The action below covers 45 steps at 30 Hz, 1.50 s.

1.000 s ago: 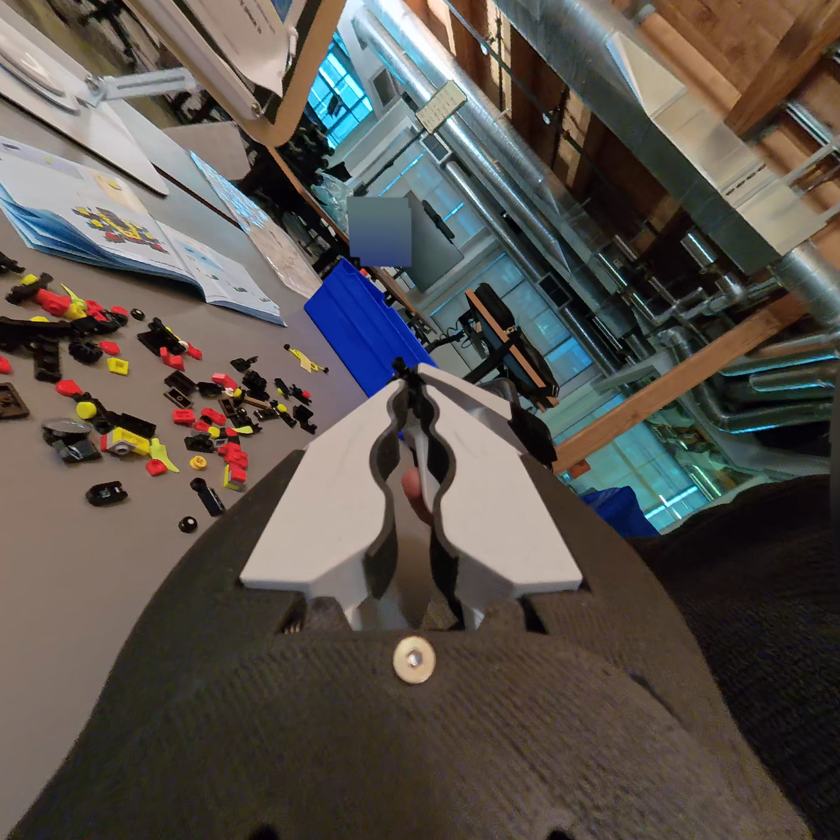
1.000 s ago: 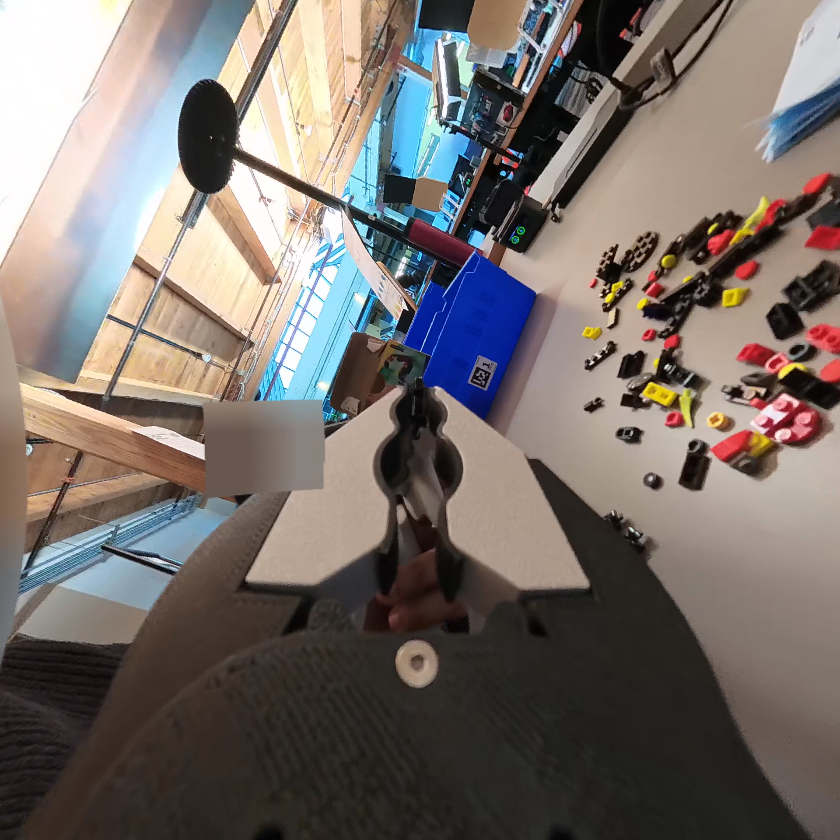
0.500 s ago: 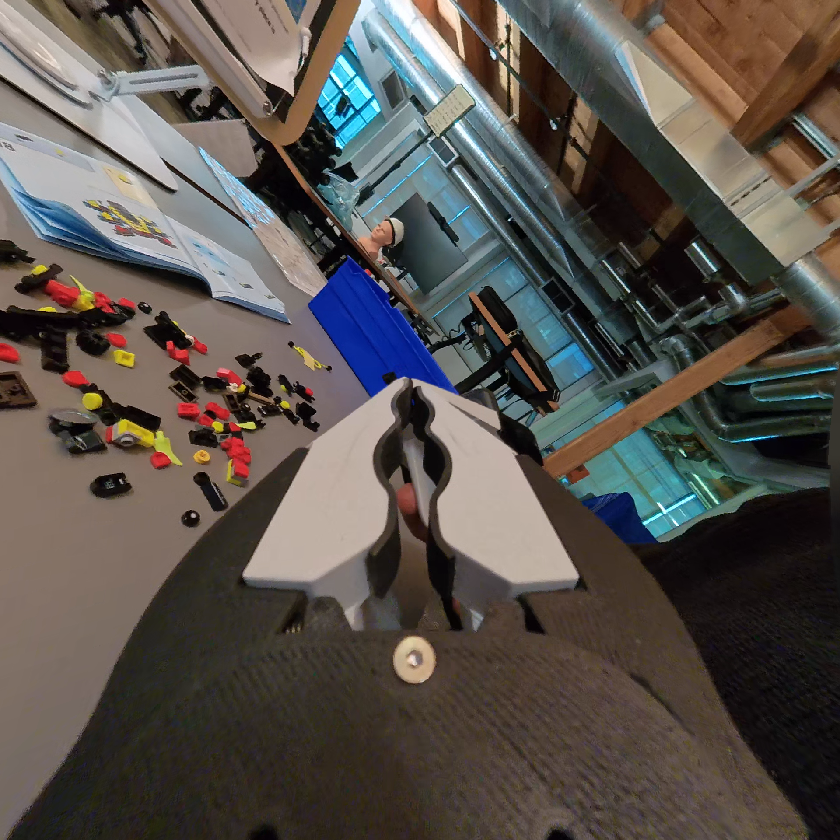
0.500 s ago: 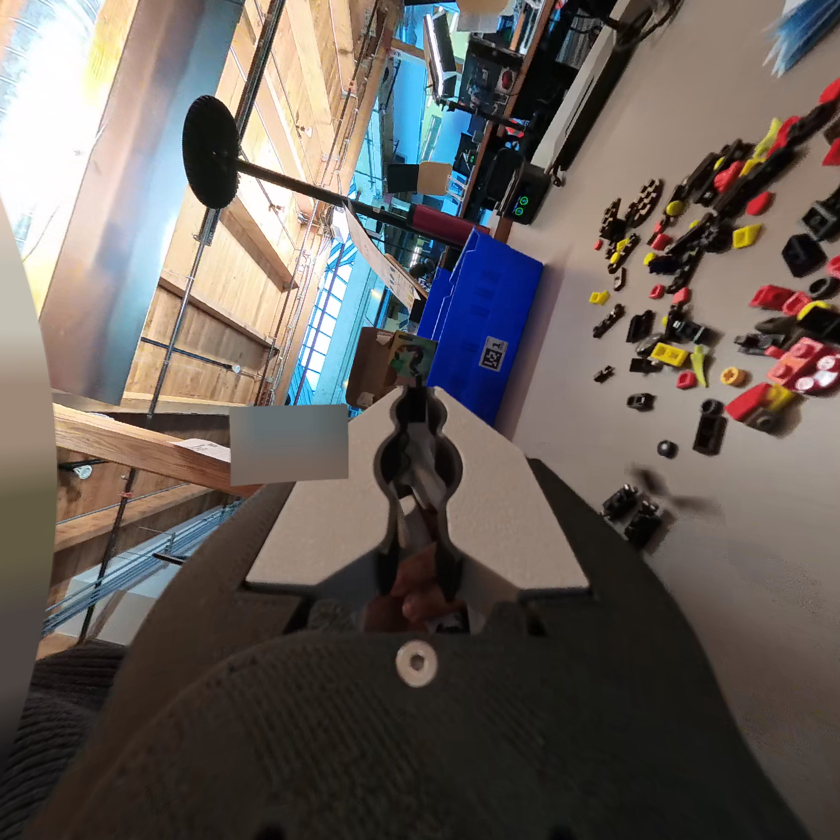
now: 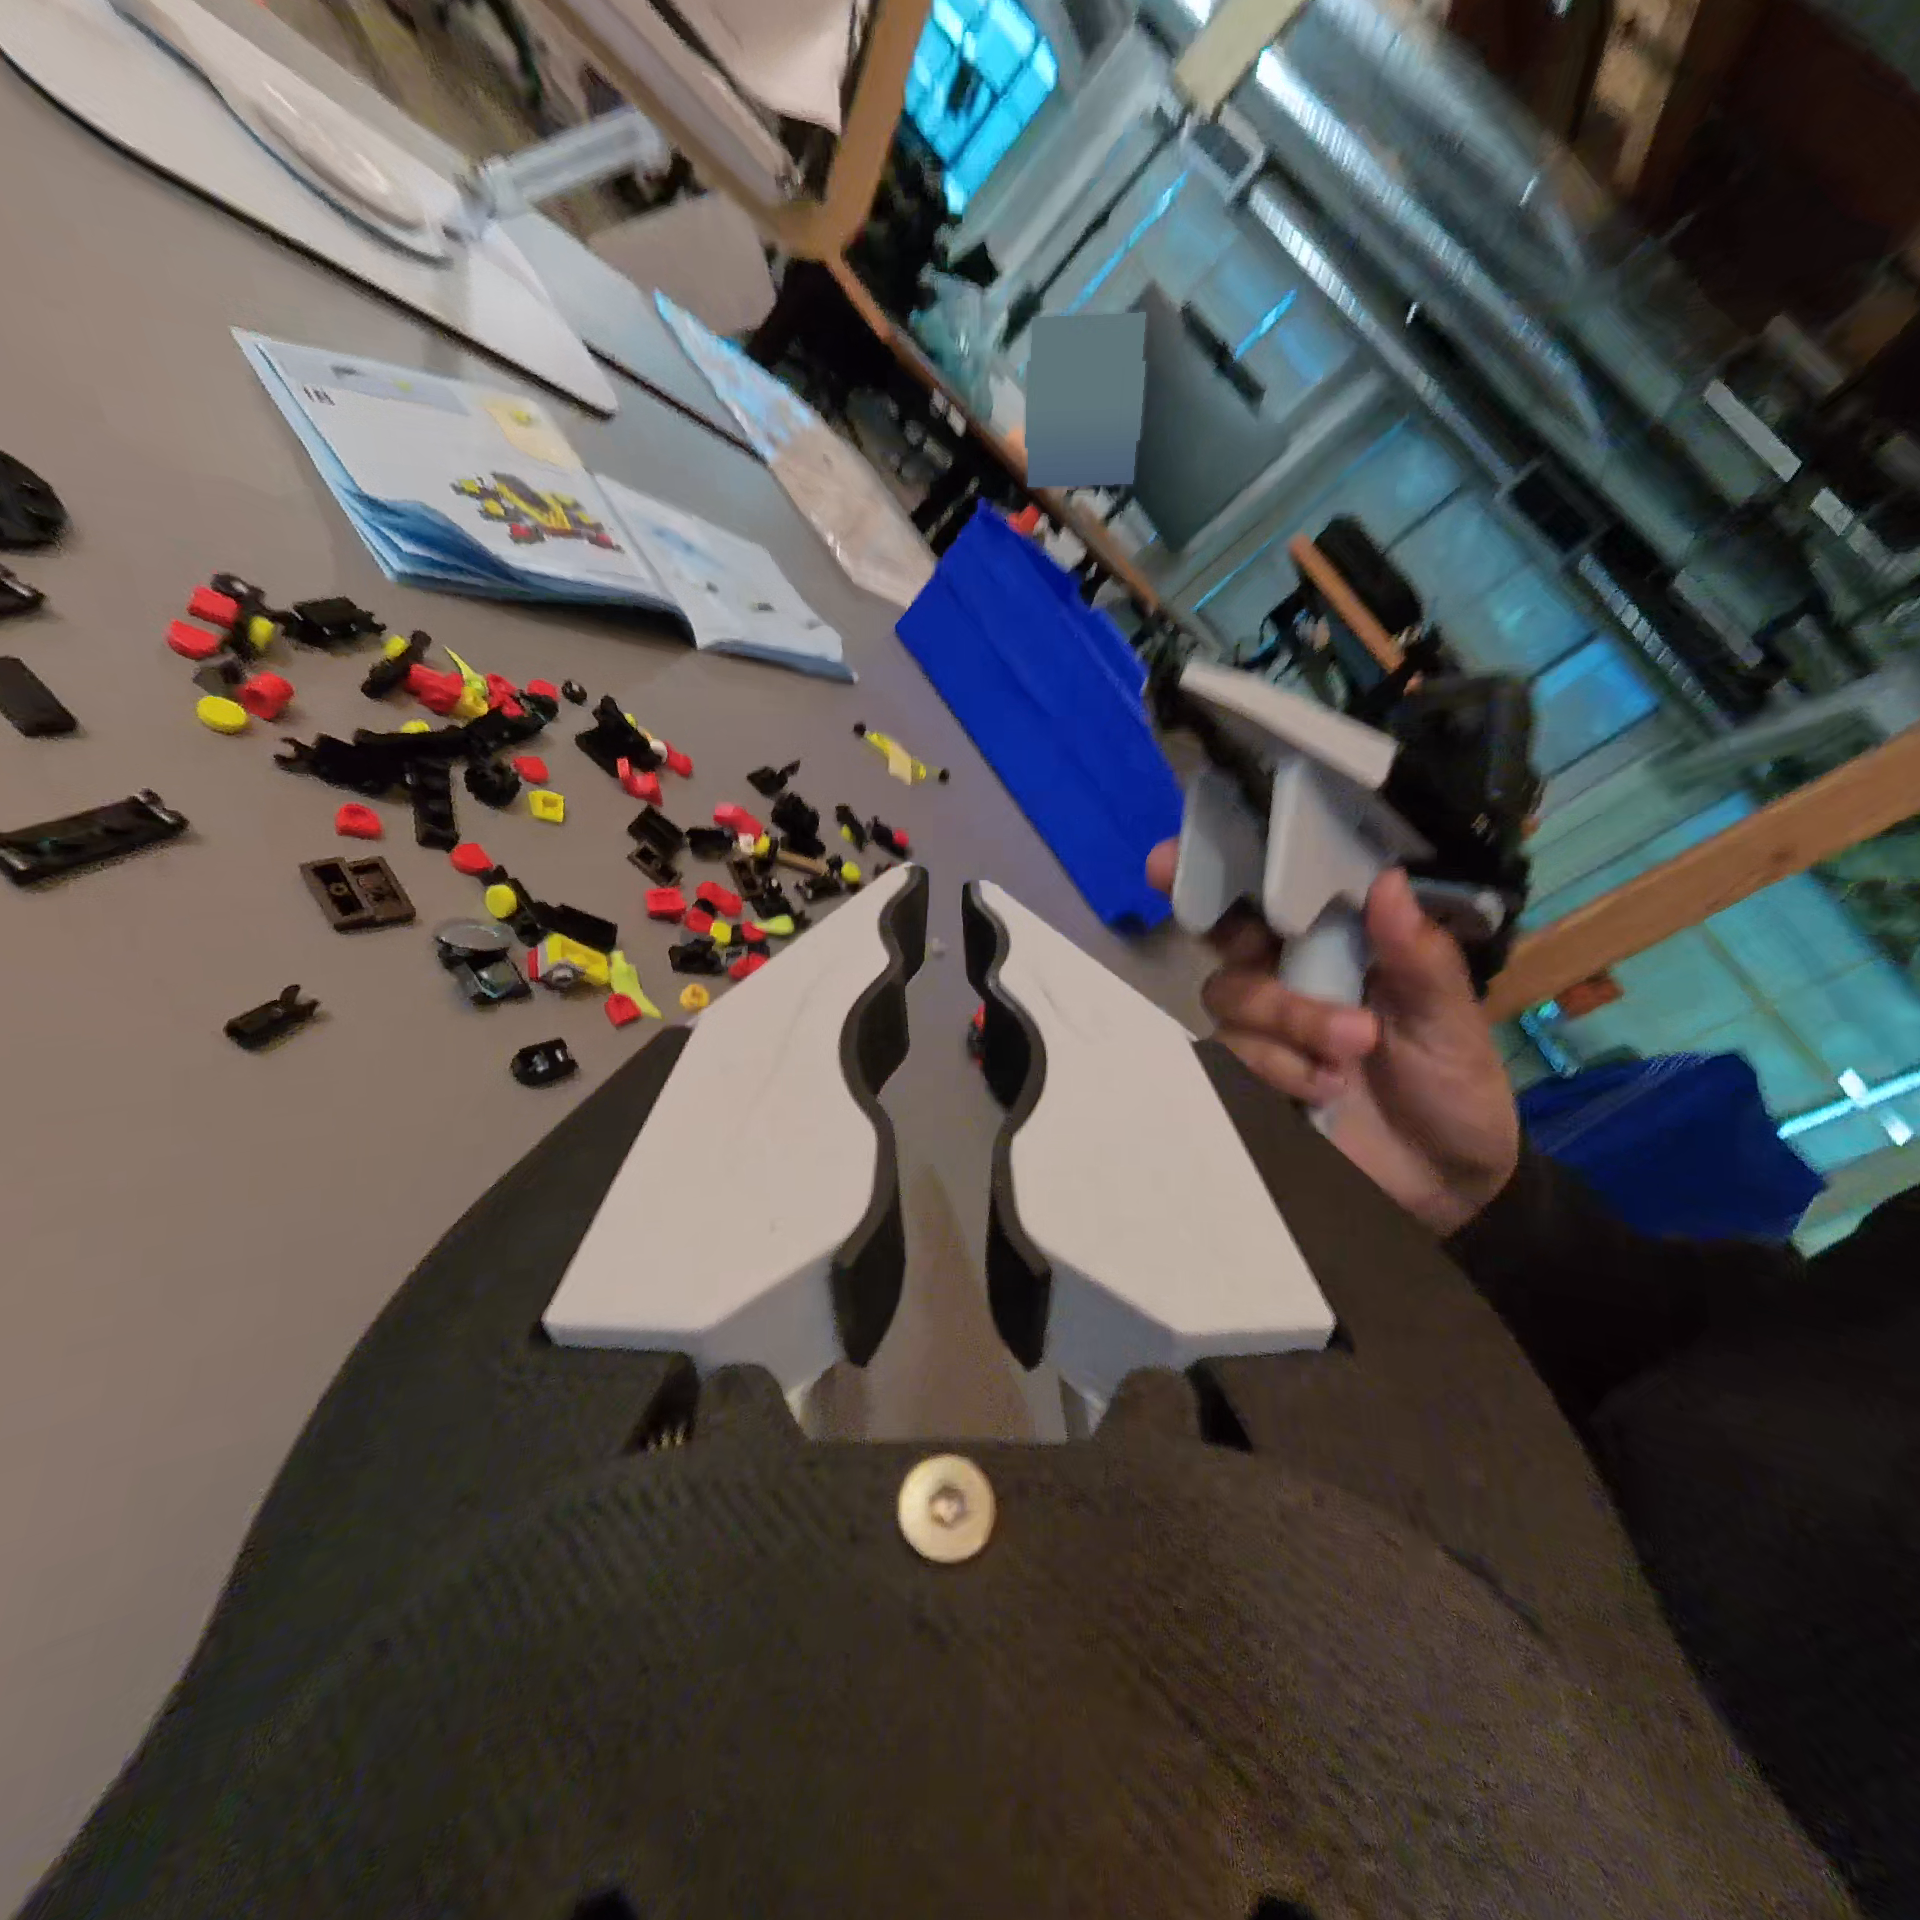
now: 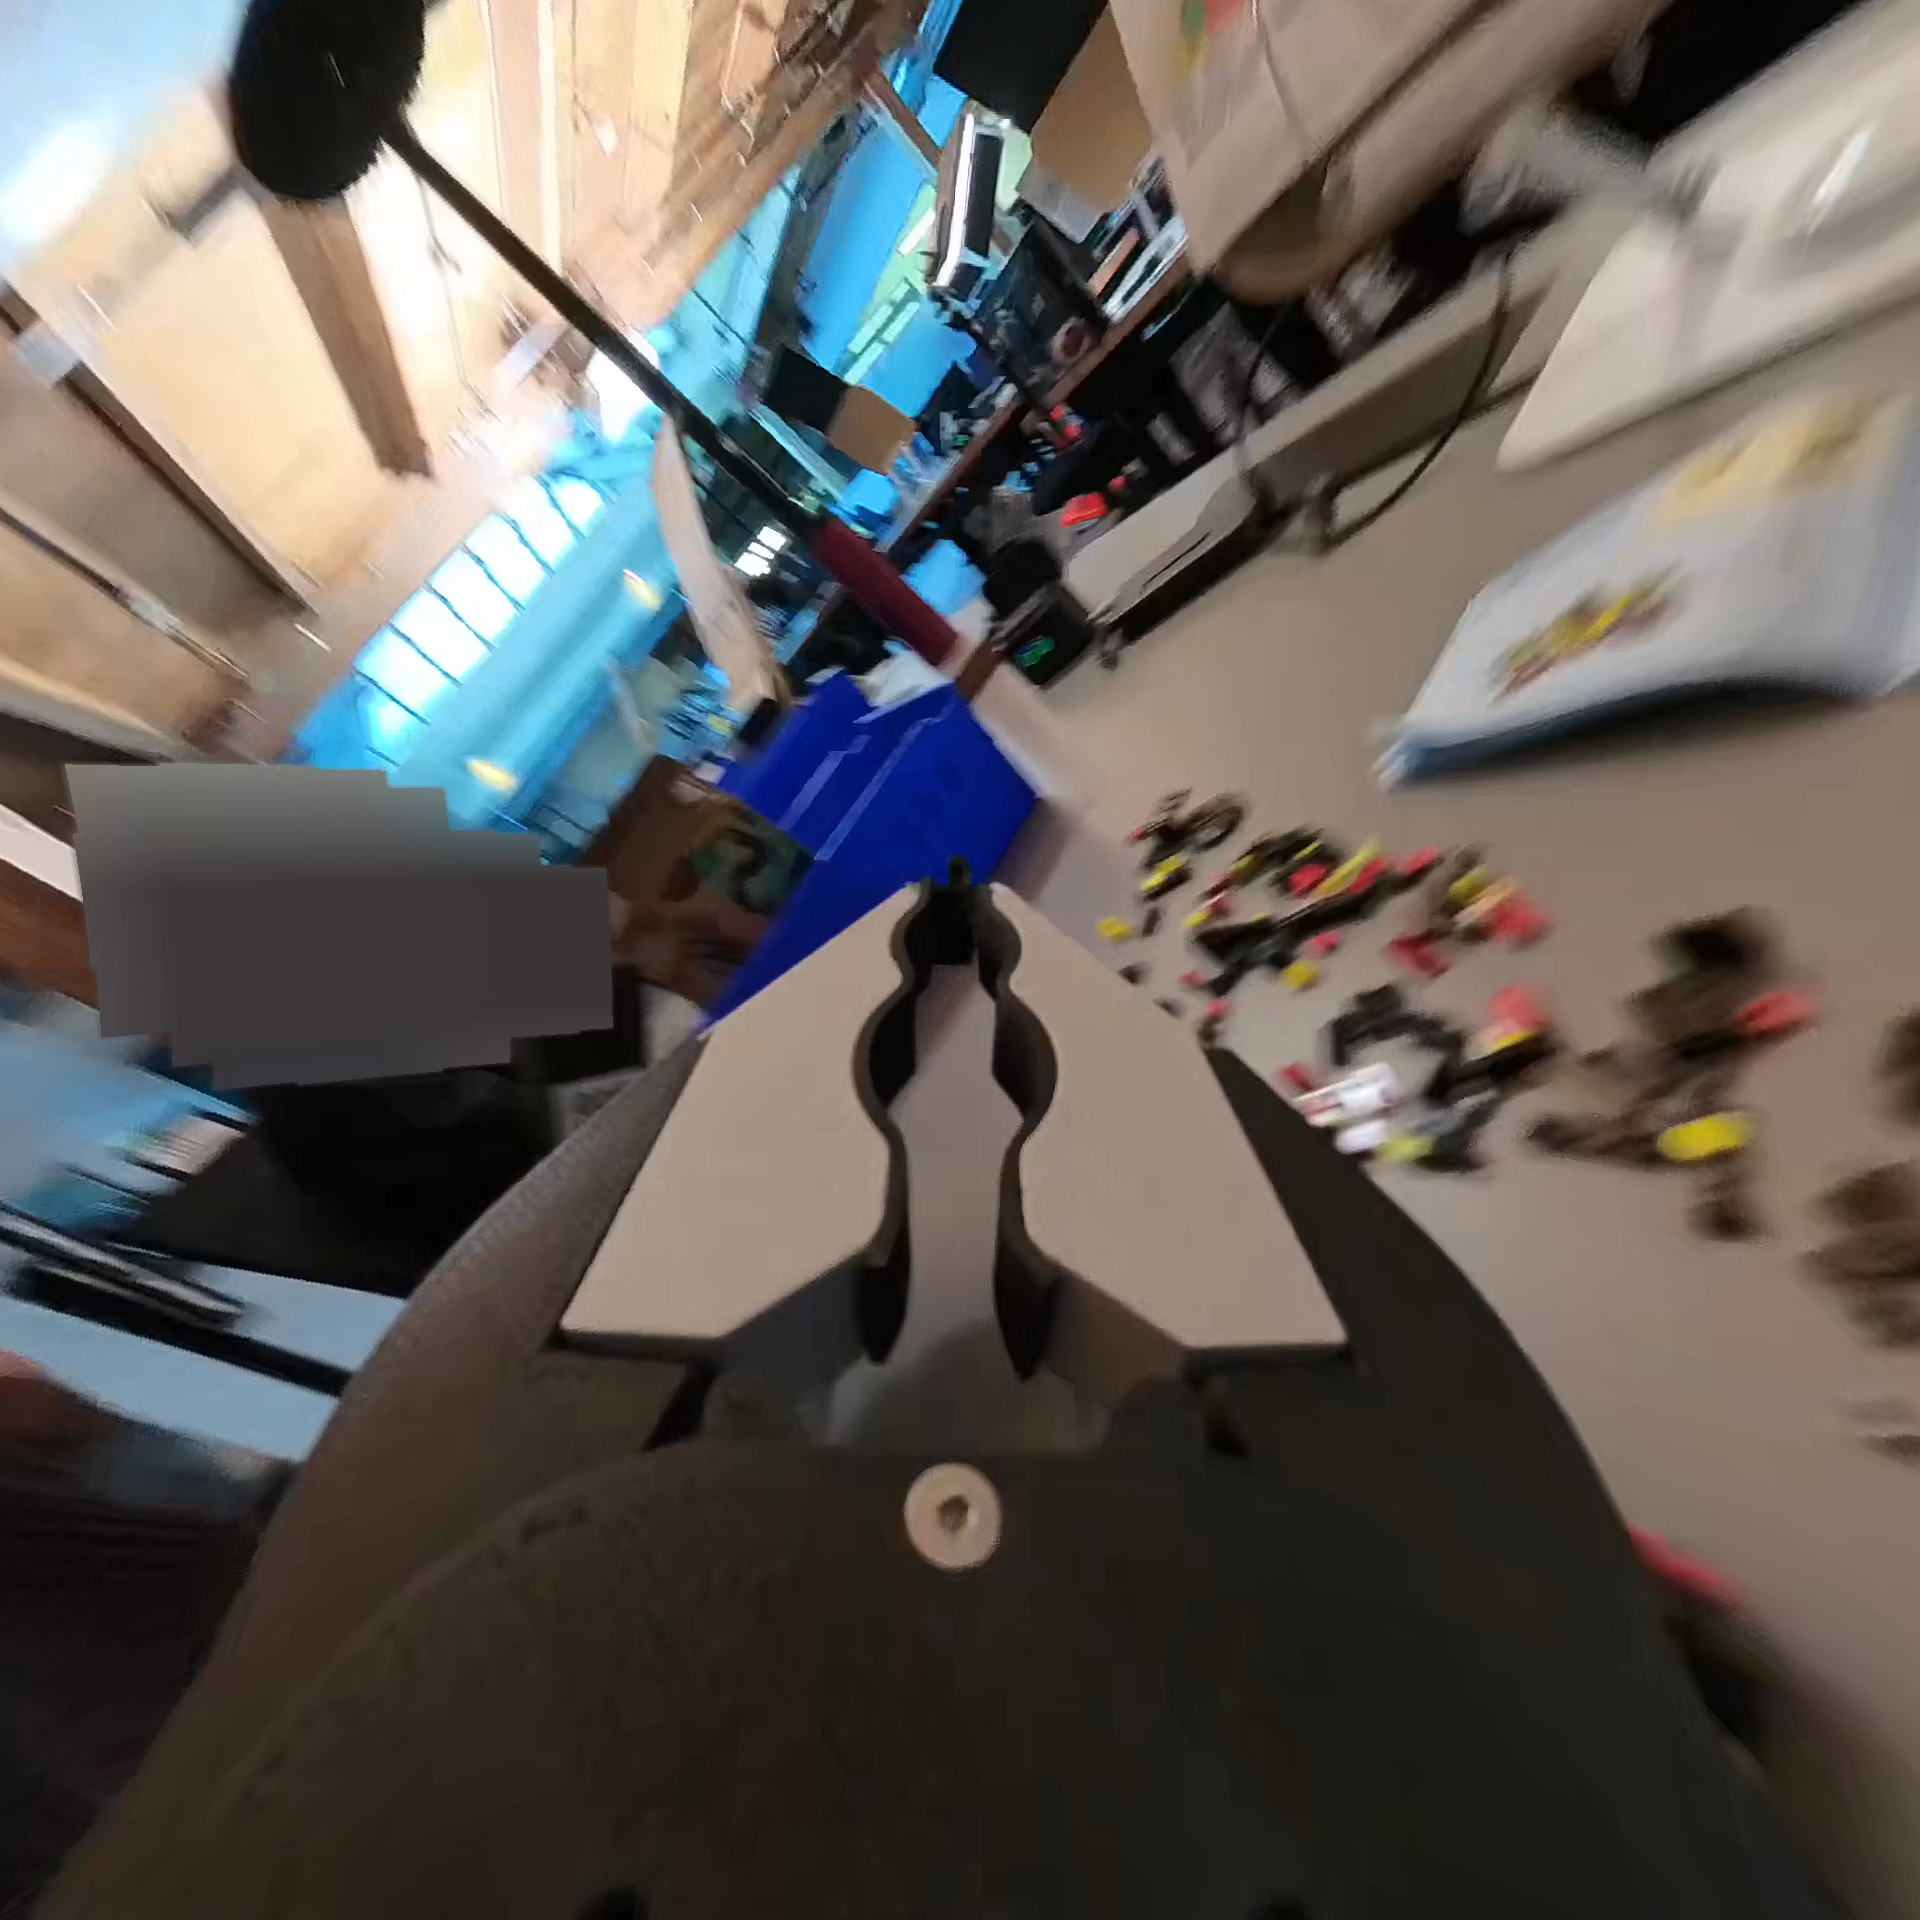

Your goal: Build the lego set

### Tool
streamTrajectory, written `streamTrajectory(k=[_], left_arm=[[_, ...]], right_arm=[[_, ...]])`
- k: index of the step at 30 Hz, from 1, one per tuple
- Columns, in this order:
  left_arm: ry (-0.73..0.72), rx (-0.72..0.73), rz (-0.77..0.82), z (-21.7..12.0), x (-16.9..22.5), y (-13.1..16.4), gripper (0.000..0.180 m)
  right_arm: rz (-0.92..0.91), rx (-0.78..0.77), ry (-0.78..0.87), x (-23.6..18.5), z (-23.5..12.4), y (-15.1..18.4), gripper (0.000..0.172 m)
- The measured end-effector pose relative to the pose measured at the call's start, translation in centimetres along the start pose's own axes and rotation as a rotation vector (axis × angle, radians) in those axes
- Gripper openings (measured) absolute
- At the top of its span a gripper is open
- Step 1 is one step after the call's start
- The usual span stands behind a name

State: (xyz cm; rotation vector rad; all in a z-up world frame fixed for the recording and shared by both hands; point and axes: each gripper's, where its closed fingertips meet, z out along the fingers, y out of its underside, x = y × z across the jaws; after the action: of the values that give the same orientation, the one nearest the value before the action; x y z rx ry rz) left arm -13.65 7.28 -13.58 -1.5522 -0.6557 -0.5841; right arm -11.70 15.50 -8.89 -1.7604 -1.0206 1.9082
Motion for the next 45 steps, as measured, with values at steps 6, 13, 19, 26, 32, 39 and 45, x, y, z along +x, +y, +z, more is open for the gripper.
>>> streamTrajectory(k=[6,13,19,26,32,39,45], left_arm=[[-0.048,-0.195,0.223,1.7,0.5,3.4,0.012],[-0.06,-0.274,0.366,2.9,1.4,5.5,0.013],[0.022,-0.174,0.444,3.5,4.1,4.4,0.021],[0.184,-0.139,0.494,1.6,6.1,3.4,0.015],[0.252,-0.214,0.595,0.9,6.9,4.9,0.022],[0.338,-0.354,0.665,0.8,7.9,8.3,0.019],[0.373,-0.373,0.668,0.5,8.2,8.6,0.008]], right_arm=[[-0.359,-0.129,0.08,1.6,-2.0,-0.3,0.005],[-0.391,-0.327,-0.002,2.9,-2.9,2.9,0.006],[0.293,-0.28,-0.325,-1.5,-2.4,3.7,0.005],[0.194,-0.534,-0.367,-2.3,-2.8,7.8,0.005],[0.106,-0.723,-0.399,-2.2,-4.4,10.0,0.005],[0.331,-0.845,-0.508,-3.7,-5.5,11.7,0.006],[0.452,-0.844,-0.525,-3.6,-5.7,11.0,0.006]])
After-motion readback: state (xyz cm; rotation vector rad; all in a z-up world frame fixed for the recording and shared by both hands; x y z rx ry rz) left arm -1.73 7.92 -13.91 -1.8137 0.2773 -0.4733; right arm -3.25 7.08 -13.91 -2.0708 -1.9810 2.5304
